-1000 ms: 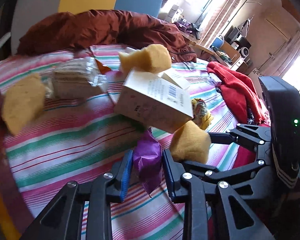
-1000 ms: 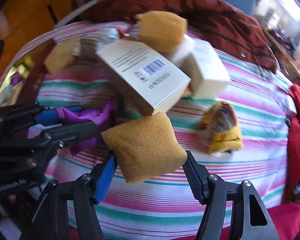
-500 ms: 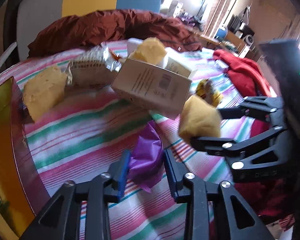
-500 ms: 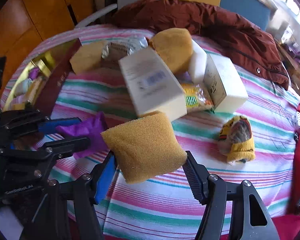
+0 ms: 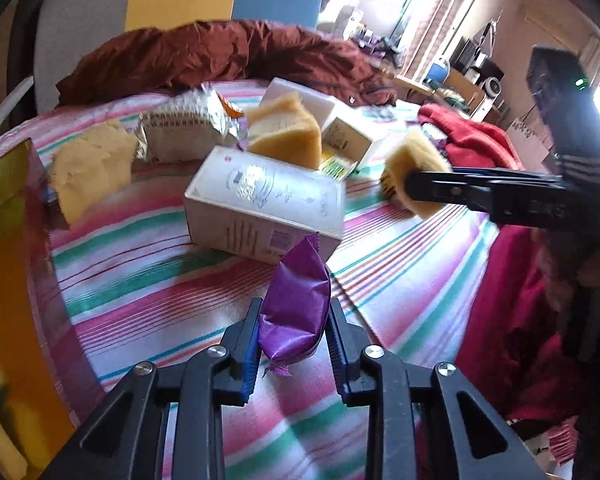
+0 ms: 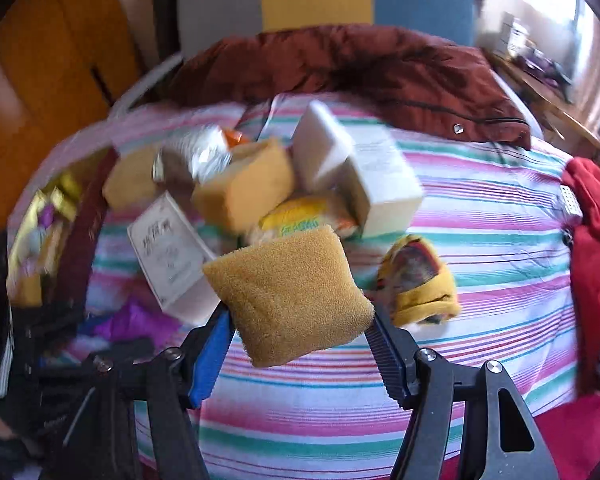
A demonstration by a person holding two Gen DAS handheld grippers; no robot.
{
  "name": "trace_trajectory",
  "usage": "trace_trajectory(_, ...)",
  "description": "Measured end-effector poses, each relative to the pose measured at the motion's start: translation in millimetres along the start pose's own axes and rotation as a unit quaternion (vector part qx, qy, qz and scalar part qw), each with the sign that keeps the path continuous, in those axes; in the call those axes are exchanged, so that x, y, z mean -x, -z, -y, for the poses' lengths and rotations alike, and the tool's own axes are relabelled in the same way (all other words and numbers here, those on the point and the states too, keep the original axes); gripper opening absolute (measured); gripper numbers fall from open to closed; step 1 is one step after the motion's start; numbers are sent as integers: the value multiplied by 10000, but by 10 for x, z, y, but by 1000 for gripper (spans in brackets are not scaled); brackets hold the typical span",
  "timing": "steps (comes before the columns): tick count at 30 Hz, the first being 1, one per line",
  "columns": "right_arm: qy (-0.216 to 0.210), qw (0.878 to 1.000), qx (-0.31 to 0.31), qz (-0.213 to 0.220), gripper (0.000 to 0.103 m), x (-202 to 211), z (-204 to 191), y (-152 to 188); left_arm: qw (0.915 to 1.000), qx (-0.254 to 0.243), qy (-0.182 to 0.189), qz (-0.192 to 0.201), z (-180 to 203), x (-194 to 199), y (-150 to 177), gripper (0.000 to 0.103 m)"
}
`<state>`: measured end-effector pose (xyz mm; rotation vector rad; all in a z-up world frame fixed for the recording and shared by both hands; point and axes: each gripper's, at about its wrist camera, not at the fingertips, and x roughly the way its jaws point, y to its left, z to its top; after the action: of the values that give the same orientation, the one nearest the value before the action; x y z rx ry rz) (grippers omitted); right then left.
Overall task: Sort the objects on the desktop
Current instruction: 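Carry the purple packet and sponge into the gold tray and open both tools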
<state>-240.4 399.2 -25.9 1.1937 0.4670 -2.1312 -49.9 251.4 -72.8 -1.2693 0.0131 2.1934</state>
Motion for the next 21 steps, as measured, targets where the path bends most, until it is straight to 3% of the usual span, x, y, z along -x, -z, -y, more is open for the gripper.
trace_trajectory(5, -257, 9991, 216, 276, 66, 48, -170, -27, 9989, 140, 99, 442, -96, 465, 11, 29)
trace_trajectory(10, -641, 9968, 239, 418, 66, 159, -352, -25, 9941, 542, -180, 918, -467, 909, -13, 29)
trace_trajectory(14, -1105, 9923, 323, 451, 67, 172, -716, -91, 9848, 1059, -652, 1216, -988, 1215, -22, 30)
trace_trajectory(21, -1882, 9783, 859, 131, 67, -92, -1742, -288, 9633, 1879, -1475, 1222, -1934, 1423, 17, 30)
